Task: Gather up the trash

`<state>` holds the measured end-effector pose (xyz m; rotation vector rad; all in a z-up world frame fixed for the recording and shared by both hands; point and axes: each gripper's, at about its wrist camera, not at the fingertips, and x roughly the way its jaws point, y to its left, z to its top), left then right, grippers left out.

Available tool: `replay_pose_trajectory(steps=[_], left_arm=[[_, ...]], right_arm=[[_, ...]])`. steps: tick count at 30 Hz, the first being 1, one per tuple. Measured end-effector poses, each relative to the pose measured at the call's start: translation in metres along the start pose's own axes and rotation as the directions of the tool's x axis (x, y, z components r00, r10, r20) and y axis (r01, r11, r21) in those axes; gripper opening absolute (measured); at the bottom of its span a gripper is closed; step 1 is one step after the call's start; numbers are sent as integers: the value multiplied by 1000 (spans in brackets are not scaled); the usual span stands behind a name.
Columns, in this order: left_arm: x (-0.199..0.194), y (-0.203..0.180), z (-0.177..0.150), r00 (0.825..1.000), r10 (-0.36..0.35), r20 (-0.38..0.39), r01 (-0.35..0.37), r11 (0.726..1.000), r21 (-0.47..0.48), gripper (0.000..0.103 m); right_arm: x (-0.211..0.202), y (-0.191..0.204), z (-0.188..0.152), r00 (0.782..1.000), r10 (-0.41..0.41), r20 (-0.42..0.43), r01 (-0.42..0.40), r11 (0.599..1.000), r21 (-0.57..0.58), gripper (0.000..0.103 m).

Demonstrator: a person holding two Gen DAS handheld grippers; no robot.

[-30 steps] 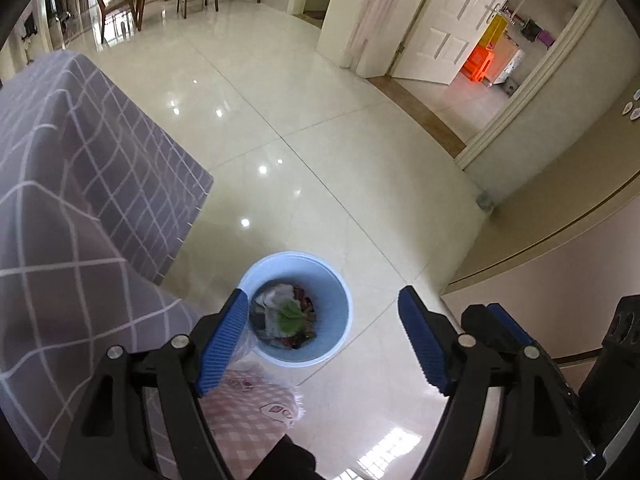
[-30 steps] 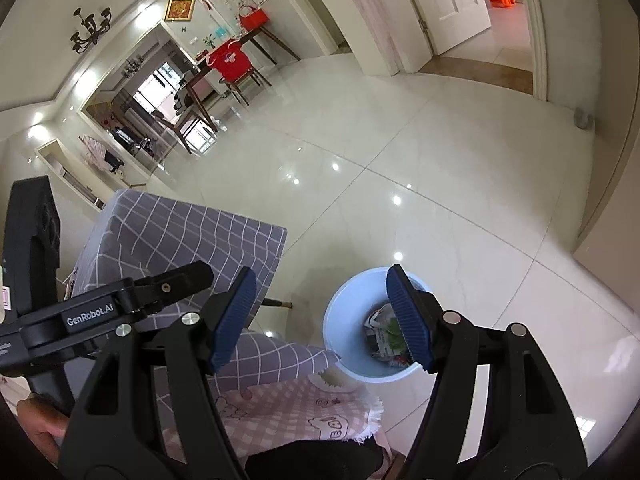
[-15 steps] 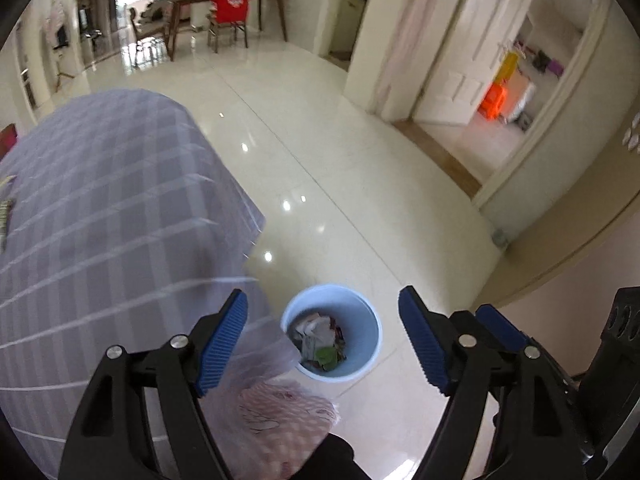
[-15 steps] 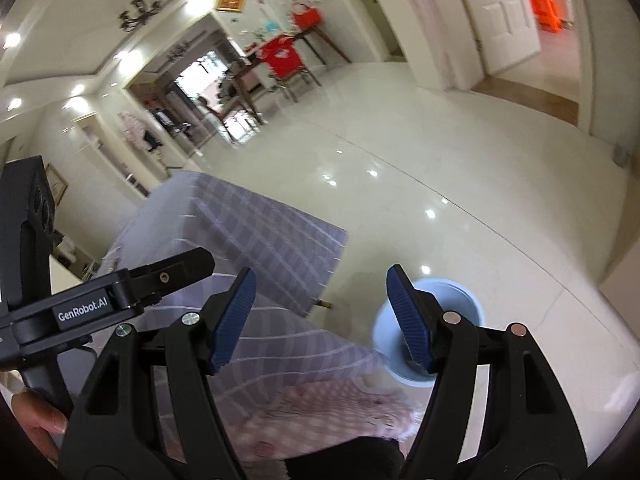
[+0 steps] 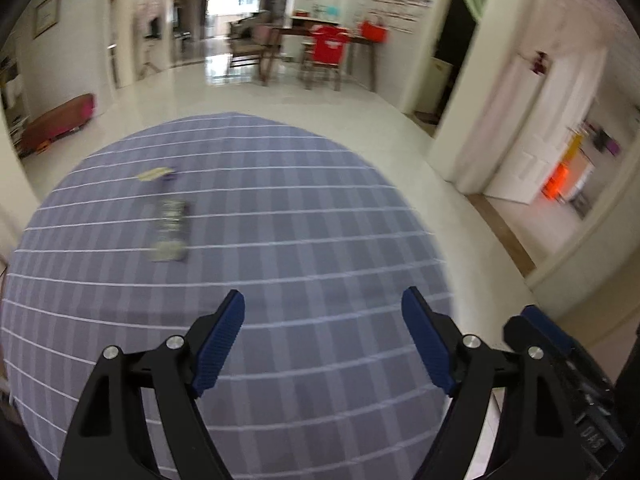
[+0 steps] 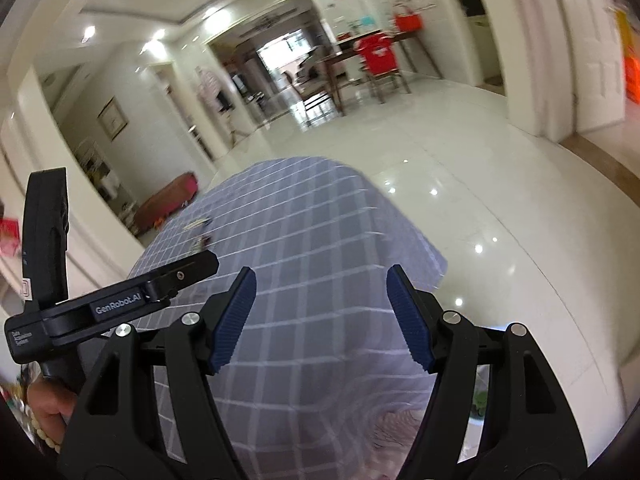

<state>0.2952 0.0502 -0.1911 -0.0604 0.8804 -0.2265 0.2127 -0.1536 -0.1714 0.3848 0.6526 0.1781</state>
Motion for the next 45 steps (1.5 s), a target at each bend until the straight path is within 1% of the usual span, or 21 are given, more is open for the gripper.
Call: replay_pose_trajectory(steps=[3,5,9,13,17,18,19,20,21,22,23,24,25,27,30,33,35,39,42,45], left_arm=[[7,33,9,999,52,6,-51,998,-37,79],[14,53,12,996,89,-8,-89,994,-55,79],[33,89,18,993,109,-35,-112,989,-93,79],[53,105,26,992,115,-55,-121,987,-108,79],[69,113,36,991,113,-68,-119,988,-98,79],[72,112,37,991,114,-66,-119,989,-88,77],[75,111,38,990,121,-69,-126,989,-79,67],[80,111,40,990,117,-84,-123,990,-71,52],[84,113,41,989,113,-92,-119,991,-64,48],[84,115,43,990,111,-85,-116,992,-52,32],[85,117,44,990,100,-98,-105,993,-47,20],[82,122,45,992,92,-87,-97,994,-56,18],[79,129,46,993,88,-82,-94,993,-73,14],[70,143,45,995,83,-56,-88,990,-110,14],[53,172,46,994,105,-15,-106,979,-175,14],[39,199,48,990,141,12,-135,965,-224,14],[33,218,49,985,169,18,-159,953,-258,14],[31,243,51,982,190,20,-176,940,-293,14],[33,252,50,982,190,12,-178,937,-301,14],[42,257,54,983,182,6,-172,938,-300,14]], right_arm=[[26,25,11,999,-6,-32,4,998,-61,67],[46,40,17,998,-6,-56,1,995,-98,67],[91,64,26,993,-17,-114,-1,989,-150,67],[123,77,34,989,-36,-147,8,982,-187,67],[150,85,40,984,-49,-171,11,977,-215,67],[156,87,41,983,-53,-175,13,975,-220,67],[161,88,42,982,-54,-179,13,975,-223,67],[168,91,45,981,-59,-185,15,973,-229,67],[172,93,47,981,-60,-187,15,972,-234,67],[176,97,48,980,-63,-188,16,970,-243,67],[178,100,49,980,-64,-190,15,968,-250,67],[180,105,50,980,-62,-191,11,966,-257,67],[182,107,50,979,-58,-193,5,964,-265,67],[188,121,51,979,-49,-198,-11,957,-288,67],[201,141,51,977,-39,-208,-33,943,-330,67],[219,165,47,973,-24,-229,-63,930,-362,67],[234,183,45,969,-10,-247,-88,919,-384,70],[263,211,43,962,-4,-271,-114,901,-419,73],[287,231,42,958,-15,-287,-122,882,-454,73],[309,247,40,954,-35,-299,-129,850,-510,73]])
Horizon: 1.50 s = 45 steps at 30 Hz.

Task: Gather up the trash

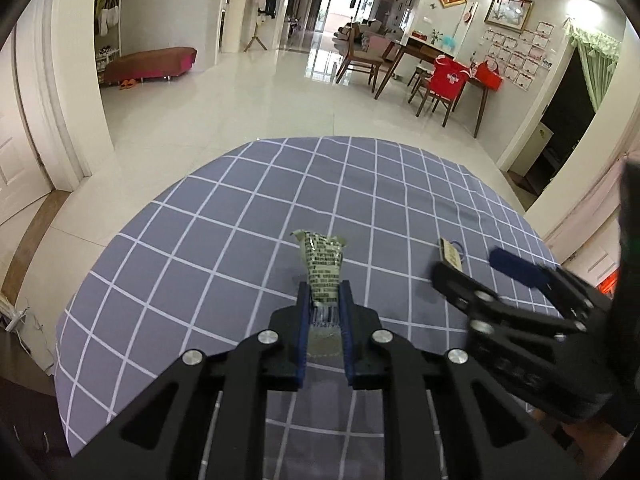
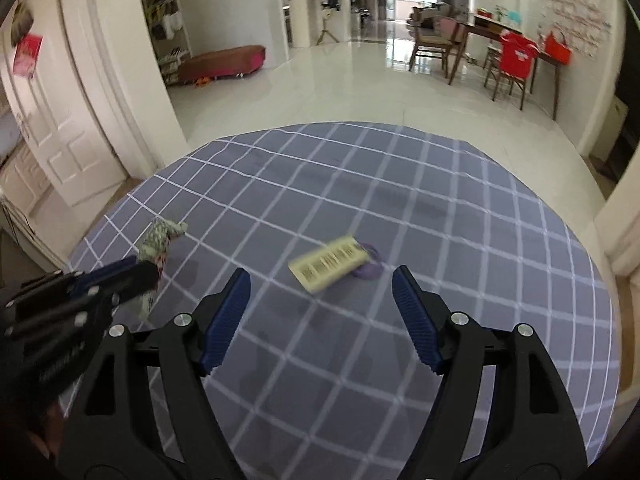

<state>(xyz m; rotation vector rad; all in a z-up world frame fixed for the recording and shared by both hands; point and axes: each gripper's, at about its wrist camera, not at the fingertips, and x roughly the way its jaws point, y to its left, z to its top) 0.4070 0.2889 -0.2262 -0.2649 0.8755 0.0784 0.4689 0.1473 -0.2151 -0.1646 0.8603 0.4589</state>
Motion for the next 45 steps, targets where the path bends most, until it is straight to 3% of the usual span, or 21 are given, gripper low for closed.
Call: replay_pose_trajectory(steps=[3,4,5,6,7,9,11,16,21,23,25,26,27,40,41,42,45], left_arm=[[7,-10,3,1000,-17,-9,17,1000,10,14],[9,-9,3,1000,-26,-10,26,1000,12,14],[10,-12,3,999,-40,-14,40,999,17,14],[12,-14,5,999,-47,-14,47,999,21,14],[15,-16,7,998,-54,-14,55,998,27,14],[16,-23,8,998,-67,-13,68,997,37,14],[15,-29,8,996,-84,-14,85,996,39,14],[2,-44,3,995,-97,-2,97,993,61,14],[-17,-56,-6,994,-105,18,103,992,69,14],[-22,-57,-8,995,-91,31,89,993,75,14],[-25,-53,-7,996,-80,41,77,995,69,14],[-27,-50,-7,996,-77,44,75,995,62,14],[-26,-47,-7,996,-74,44,71,996,57,14],[6,-19,4,999,-52,6,52,998,34,14],[9,-18,5,999,-52,3,52,998,33,14],[11,-17,6,999,-53,3,53,998,32,14],[12,-20,8,998,-55,6,55,998,35,14]], right_arm=[[20,0,8,998,-48,-40,46,998,-50,72],[25,-3,9,998,-44,-52,42,998,-46,67],[28,-6,9,997,-46,-61,43,998,-46,46],[29,-7,10,997,-38,-64,35,998,-49,34],[28,-9,10,998,-19,-62,17,999,-43,31],[21,-13,9,999,-13,-39,11,999,-42,10],[13,-19,5,1000,8,-21,-8,1000,-27,5],[-22,-38,-4,996,78,39,-79,996,39,2],[-46,-42,-8,994,84,76,-86,996,22,2],[-46,-36,-8,995,84,54,-84,996,9,5],[-44,-28,-12,997,65,42,-64,998,-20,30],[-44,-22,-13,998,25,64,-22,999,-43,68],[-43,-18,-14,997,0,81,5,998,-65,75],[33,10,16,995,-94,32,98,980,-172,71],[36,8,18,995,-94,21,96,982,-162,61],[40,4,20,997,-78,3,77,987,-144,34],[35,-5,20,999,-53,3,53,992,-117,19]])
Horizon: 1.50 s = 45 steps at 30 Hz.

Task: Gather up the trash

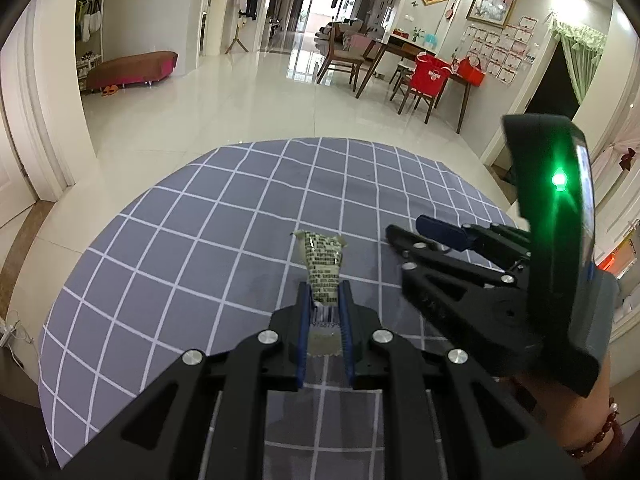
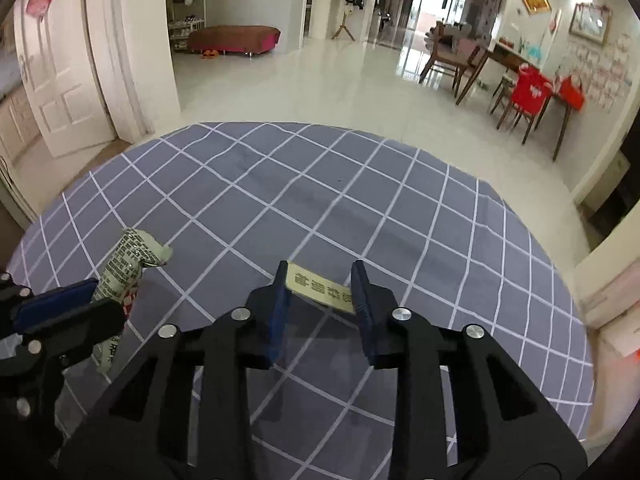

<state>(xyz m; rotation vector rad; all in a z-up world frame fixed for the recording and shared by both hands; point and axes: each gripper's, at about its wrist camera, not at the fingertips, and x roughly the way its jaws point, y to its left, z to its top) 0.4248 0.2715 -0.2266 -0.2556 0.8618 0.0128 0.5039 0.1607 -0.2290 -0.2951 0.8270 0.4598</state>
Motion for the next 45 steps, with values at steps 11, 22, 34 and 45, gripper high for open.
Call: replay_pose_trajectory(steps=[11,22,34,45], left_arm=[[-38,-42,-13,999,-11,32,9,999,37,14],[-95,-119,-49,996,-77,49,71,990,121,14],[-104,-107,-66,998,-18,56,12,995,98,14],[-65,-45,-47,999,29,20,-30,998,53,14]], right_arm=[[-100,-40,-31,985,118,123,-135,981,137,1],[-202,-82,-104,969,142,200,-192,947,257,1],[-181,-67,-120,983,135,128,-165,951,263,61],[-98,-33,-93,985,173,-5,-159,915,371,47]])
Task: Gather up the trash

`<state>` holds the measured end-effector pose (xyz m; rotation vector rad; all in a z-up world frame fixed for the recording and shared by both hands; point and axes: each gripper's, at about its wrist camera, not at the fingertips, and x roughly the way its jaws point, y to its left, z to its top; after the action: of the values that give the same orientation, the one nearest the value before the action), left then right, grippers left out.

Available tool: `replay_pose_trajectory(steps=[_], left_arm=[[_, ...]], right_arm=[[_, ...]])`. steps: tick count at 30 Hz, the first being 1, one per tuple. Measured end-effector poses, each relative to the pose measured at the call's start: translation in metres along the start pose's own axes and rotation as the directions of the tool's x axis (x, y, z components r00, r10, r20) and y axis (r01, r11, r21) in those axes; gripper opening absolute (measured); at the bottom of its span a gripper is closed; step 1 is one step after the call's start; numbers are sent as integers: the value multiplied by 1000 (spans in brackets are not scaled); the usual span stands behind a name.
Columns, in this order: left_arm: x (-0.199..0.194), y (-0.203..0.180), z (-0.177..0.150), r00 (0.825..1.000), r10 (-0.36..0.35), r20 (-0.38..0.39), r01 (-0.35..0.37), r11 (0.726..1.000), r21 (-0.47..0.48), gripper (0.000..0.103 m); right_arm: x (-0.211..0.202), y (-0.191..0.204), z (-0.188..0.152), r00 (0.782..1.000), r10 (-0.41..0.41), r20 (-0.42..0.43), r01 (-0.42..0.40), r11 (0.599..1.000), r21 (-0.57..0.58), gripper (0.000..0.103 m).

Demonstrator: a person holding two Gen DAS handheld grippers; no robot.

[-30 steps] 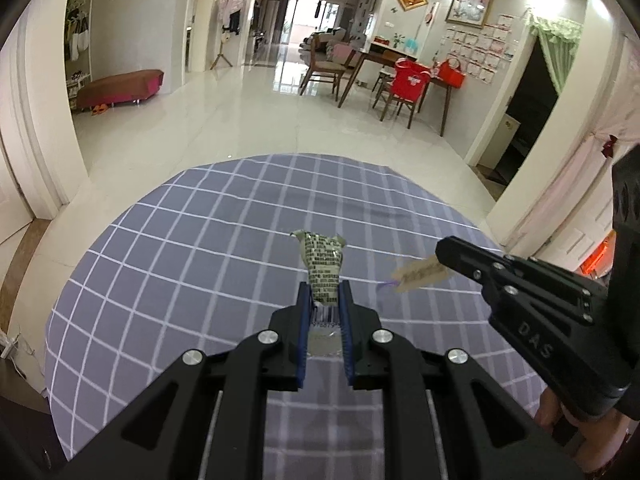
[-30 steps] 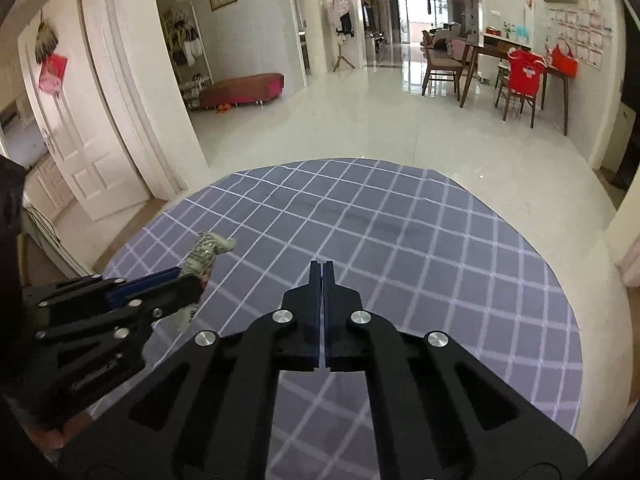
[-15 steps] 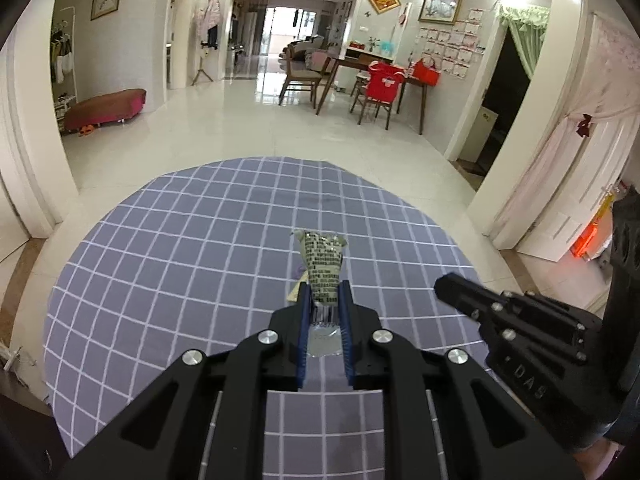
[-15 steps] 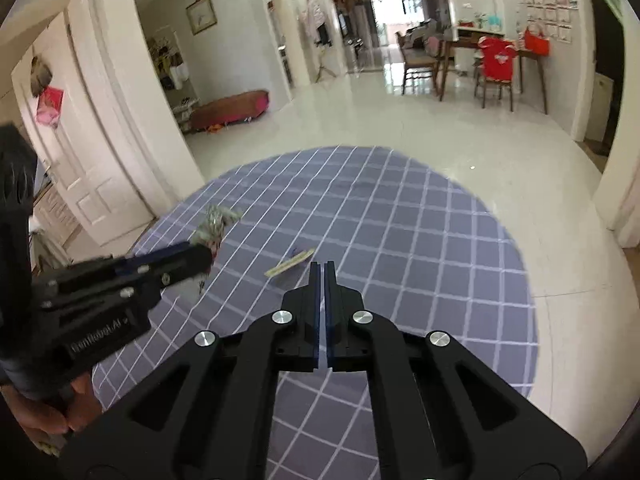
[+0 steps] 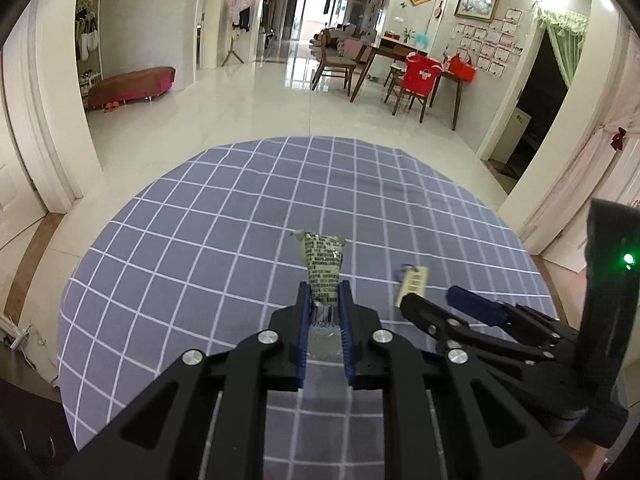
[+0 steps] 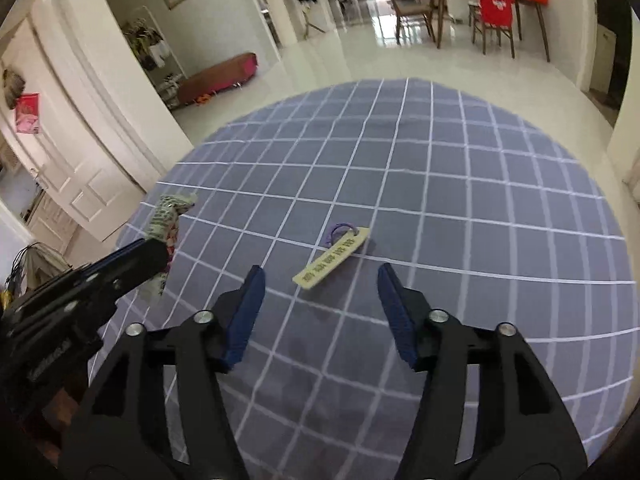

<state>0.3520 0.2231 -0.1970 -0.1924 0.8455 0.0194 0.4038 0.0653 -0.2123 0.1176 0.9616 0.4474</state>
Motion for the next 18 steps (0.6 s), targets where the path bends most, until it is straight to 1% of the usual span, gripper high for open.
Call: replay_pose_trajectory(steps=[1,3,4,5,6,7,9,14,18], left_arm=[[3,3,0,1000,-4,-4,4,1000,1,14],[9,6,2,1000,-12,-10,13,1000,5,14],[12,7,1,1000,-16,-12,16,1000,6,14],[13,5,2,1000,-21,-14,21,1000,9,14],[15,5,2,999,-27,-18,28,1000,12,14],[16,4,2,999,-33,-21,33,999,12,14],[17,1,1,999,-42,-23,42,999,16,14],[12,-5,2,998,-60,-22,60,998,23,14],[1,-21,-2,998,-61,-14,61,997,38,14]], right_arm=[[7,1,1,1000,-8,-12,8,1000,5,44],[11,1,2,1000,-18,-10,18,1000,13,33],[13,0,2,1000,-16,-10,16,1000,17,32],[14,-1,3,1000,-20,-13,20,1000,18,26],[15,-2,5,1000,-21,-17,21,1000,16,11],[16,-2,4,999,-23,-23,24,1000,14,6],[15,-4,3,1000,-20,-21,20,1000,9,3],[3,-19,-3,1000,9,2,-9,1000,29,2],[-18,-29,-7,999,28,29,-29,999,46,1]])
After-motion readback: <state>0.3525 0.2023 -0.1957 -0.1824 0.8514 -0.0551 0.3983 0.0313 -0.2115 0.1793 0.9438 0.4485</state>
